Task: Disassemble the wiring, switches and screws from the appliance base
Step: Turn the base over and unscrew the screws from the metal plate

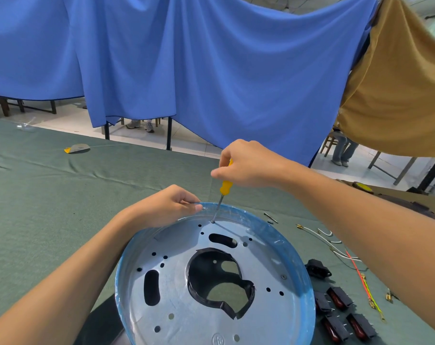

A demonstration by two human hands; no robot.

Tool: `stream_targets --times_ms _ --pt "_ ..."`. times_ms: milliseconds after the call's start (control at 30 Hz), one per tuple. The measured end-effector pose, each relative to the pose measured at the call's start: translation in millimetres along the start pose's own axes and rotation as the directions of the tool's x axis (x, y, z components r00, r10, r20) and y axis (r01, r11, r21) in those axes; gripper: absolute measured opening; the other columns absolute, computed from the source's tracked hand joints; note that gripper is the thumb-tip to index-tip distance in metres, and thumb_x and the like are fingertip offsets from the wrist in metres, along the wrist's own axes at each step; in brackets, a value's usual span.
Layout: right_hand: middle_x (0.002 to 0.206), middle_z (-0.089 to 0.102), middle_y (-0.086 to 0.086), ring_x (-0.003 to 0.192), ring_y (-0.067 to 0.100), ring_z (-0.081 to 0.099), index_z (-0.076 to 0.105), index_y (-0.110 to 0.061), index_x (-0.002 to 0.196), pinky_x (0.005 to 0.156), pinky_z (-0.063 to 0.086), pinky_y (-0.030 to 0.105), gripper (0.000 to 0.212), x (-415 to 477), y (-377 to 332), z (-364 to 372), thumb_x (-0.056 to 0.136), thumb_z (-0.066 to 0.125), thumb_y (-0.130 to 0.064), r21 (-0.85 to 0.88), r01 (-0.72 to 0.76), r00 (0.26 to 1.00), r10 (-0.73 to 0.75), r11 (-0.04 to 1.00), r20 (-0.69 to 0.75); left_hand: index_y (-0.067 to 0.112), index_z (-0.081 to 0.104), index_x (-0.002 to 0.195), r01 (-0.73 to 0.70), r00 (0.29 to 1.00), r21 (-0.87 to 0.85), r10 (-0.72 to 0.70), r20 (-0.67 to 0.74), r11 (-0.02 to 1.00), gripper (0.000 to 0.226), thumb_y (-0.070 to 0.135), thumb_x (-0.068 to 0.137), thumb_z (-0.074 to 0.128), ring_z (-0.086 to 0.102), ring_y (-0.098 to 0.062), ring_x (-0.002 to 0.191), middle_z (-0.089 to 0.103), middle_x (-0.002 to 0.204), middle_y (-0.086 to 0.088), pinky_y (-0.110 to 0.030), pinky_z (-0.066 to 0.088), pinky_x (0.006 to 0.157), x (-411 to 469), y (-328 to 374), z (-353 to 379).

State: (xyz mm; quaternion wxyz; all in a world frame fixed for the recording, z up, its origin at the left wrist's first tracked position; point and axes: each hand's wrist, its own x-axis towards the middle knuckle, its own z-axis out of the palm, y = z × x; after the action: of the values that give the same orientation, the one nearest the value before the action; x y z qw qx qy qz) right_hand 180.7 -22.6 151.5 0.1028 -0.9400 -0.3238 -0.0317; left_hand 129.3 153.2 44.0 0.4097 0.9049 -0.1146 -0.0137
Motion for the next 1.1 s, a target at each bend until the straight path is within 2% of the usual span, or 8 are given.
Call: stream_targets --times_ms 100,267,400,600,733,900,1033,1100 --pt "0.075 0.060 -0.009 0.067 0.004 0.053 0.066 -0.025 0.084 0.050 0.036 0.024 0.011 -2.7 -1.8 -4.2 0.080 0.065 -0.035 0.015 0.004 0.999 -0.005 1.000 0.045 0.010 0.073 0.094 0.004 1.000 -0.009 -0.003 0.003 1.000 0.029 0.030 0.100 0.052 0.037 -0.017 0.069 0.047 0.074 -0.004 -0.031 0.030 0.067 0.0 -0.5 0.2" --pt "0.077 0.064 0.004 0.080 0.023 0.061 0.066 -0.008 0.093 0.064 0.045 0.033 0.052 -0.4 -4.3 3.3 0.085 0.054 -0.057 -0.073 -0.006 0.999 0.002 0.997 -0.050 0.022 0.075 0.085 0.001 1.000 -0.020 -0.001 -0.004 1.000 0.026 0.028 0.100 0.053 0.036 -0.012 0.060 0.046 0.063 0.006 -0.027 0.029 0.061 0.0 1.6 0.4" --pt "0.080 0.063 0.001 0.082 0.025 0.060 0.066 -0.017 0.087 0.063 0.047 0.034 0.018 -0.9 -4.3 2.5 0.082 0.059 -0.033 -0.030 0.023 0.999 -0.024 0.999 -0.034 0.033 0.070 0.069 -0.002 1.000 -0.023 0.001 -0.014 1.000 0.036 0.027 0.100 0.053 0.033 -0.008 0.055 0.042 0.056 0.014 -0.025 0.029 0.057 -1.1 4.5 0.4" --pt "0.068 0.056 0.004 0.069 0.024 0.053 0.059 -0.005 0.079 0.056 0.038 0.031 0.040 1.4 -2.4 5.3 0.086 0.052 -0.044 -0.026 -0.057 0.995 0.055 0.998 -0.085 0.014 0.073 0.085 0.003 1.000 -0.014 -0.003 -0.005 1.000 0.029 0.028 0.100 0.052 0.034 -0.015 0.063 0.043 0.067 0.000 -0.029 0.028 0.063 -1.5 3.2 0.2" --pt "0.076 0.062 0.003 0.069 0.017 0.051 0.067 -0.011 0.088 0.054 0.038 0.028 0.020 -0.9 0.1 0.4 0.083 0.061 -0.029 0.010 -0.006 0.999 0.007 1.000 -0.042 0.020 0.070 0.074 -0.001 1.000 -0.019 0.001 -0.007 1.000 0.032 0.028 0.100 0.053 0.031 -0.012 0.057 0.038 0.059 0.007 -0.028 0.026 0.059 -2.3 4.6 0.0" --pt "0.069 0.056 0.005 0.068 0.023 0.052 0.065 0.000 0.090 0.059 0.039 0.032 0.050 -1.0 0.4 3.7 0.089 0.056 -0.049 0.026 -0.015 0.997 0.017 1.000 -0.071 0.025 0.073 0.079 -0.003 1.000 -0.022 0.002 -0.012 1.000 0.029 0.028 0.099 0.053 0.035 -0.010 0.058 0.044 0.061 0.009 -0.027 0.029 0.060 -2.0 4.7 0.3" --pt "0.079 0.061 -0.002 0.080 0.019 0.058 0.062 -0.020 0.081 0.054 0.039 0.027 0.013 -0.4 0.9 1.9 0.084 0.062 -0.034 0.034 0.008 0.999 -0.007 0.999 -0.036 0.022 0.072 0.076 0.003 1.000 -0.009 -0.003 -0.011 1.000 0.031 0.028 0.100 0.053 0.031 -0.013 0.061 0.038 0.062 0.005 -0.028 0.025 0.060 -2.7 5.8 0.5" --pt "0.082 0.065 0.002 0.082 0.021 0.061 0.066 -0.014 0.089 0.057 0.042 0.028 0.027 0.8 -0.1 3.2 0.083 0.060 -0.040 0.034 -0.012 0.999 0.013 0.999 -0.029 0.004 0.070 0.087 0.005 1.000 -0.003 -0.005 -0.017 1.000 0.032 0.027 0.100 0.052 0.030 -0.015 0.063 0.036 0.067 0.000 -0.028 0.024 0.061 -2.0 4.2 0.7"
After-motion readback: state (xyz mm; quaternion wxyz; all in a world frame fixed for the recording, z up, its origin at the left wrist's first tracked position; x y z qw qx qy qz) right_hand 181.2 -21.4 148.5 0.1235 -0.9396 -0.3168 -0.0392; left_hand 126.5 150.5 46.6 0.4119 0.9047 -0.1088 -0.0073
